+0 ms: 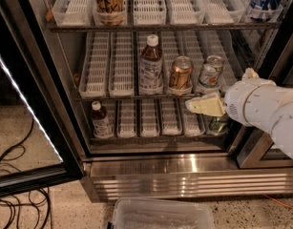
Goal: Pick 7up can from middle shelf of fridge
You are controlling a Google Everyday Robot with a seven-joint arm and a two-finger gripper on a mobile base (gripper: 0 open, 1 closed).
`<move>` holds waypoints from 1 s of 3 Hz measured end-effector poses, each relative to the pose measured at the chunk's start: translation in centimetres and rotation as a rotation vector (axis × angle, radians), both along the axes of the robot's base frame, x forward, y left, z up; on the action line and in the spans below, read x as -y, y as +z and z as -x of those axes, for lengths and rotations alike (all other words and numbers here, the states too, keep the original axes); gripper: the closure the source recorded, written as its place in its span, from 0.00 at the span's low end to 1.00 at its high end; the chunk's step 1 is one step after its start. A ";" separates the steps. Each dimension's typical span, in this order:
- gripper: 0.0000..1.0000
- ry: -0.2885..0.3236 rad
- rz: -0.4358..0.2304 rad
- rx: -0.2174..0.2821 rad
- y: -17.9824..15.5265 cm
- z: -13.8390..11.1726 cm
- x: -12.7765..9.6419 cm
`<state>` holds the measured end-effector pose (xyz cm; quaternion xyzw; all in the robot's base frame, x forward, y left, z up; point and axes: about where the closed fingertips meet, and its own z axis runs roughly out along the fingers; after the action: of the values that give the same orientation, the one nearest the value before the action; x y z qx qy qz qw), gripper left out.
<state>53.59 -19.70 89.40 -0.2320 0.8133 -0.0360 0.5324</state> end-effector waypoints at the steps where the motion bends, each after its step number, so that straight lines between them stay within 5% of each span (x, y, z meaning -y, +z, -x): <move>1: 0.00 -0.001 -0.001 0.001 0.0 0.0 0.0; 3: 0.02 -0.019 -0.101 0.063 -0.2 -1.2 -1.0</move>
Offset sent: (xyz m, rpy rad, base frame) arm 0.0055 0.0051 -0.0036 0.0674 -0.0336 -0.0070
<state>54.84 -18.73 89.25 -0.1958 0.7990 -0.0072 0.5685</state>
